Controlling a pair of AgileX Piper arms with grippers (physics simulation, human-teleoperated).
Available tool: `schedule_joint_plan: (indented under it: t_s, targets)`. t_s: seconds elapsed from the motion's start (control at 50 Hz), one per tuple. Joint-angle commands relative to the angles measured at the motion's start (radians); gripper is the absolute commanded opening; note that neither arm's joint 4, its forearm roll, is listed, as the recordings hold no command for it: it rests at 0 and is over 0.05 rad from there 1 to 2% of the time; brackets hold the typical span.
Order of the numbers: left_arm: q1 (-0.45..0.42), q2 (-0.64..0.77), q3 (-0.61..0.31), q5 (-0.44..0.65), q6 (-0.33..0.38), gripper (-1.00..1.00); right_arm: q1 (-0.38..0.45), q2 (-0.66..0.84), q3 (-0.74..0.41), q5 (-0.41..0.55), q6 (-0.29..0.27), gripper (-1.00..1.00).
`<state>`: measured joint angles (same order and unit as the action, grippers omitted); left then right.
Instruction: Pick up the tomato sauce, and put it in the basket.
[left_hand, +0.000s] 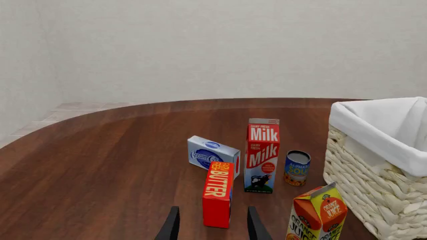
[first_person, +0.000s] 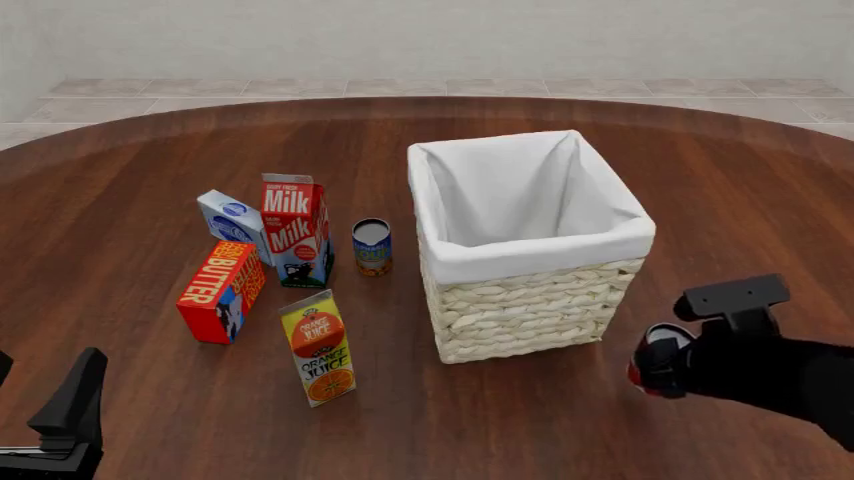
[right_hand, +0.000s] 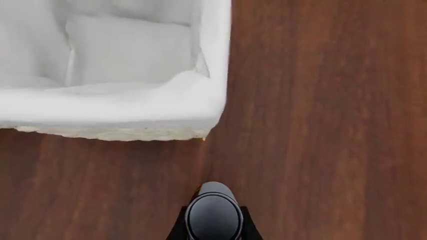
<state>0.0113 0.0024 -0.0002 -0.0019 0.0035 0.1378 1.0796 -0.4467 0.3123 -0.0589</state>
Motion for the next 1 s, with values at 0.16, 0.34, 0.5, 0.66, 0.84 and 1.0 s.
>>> schedule_joint_plan:
  t_s: [0.16,0.34,0.5,0.66,0.84,1.0]
  targets:
    - [0.0,0.0,0.0,0.0,0.0,1.0,0.041,-0.216,-0.078,0.244,0.017,-1.0]
    - [0.0,0.0,0.0,0.0,0.0,1.0,0.048,-0.297,-0.148,0.375,-0.003,-1.0]
    - [0.0,0.0,0.0,0.0,0.0,1.0,0.063,-0.344,-0.216,0.468,-0.005,-1.0]
    - [0.0,0.0,0.0,0.0,0.0,1.0,0.129,-0.364,-0.312,0.514,0.028,-1.0]
    - [0.0,0.0,0.0,0.0,0.0,1.0,0.161,-0.355,-0.42,0.585,0.007,-1.0]
    - [0.0,0.0,0.0,0.0,0.0,1.0,0.166,-0.336,-0.486,0.626,-0.008,-1.0]
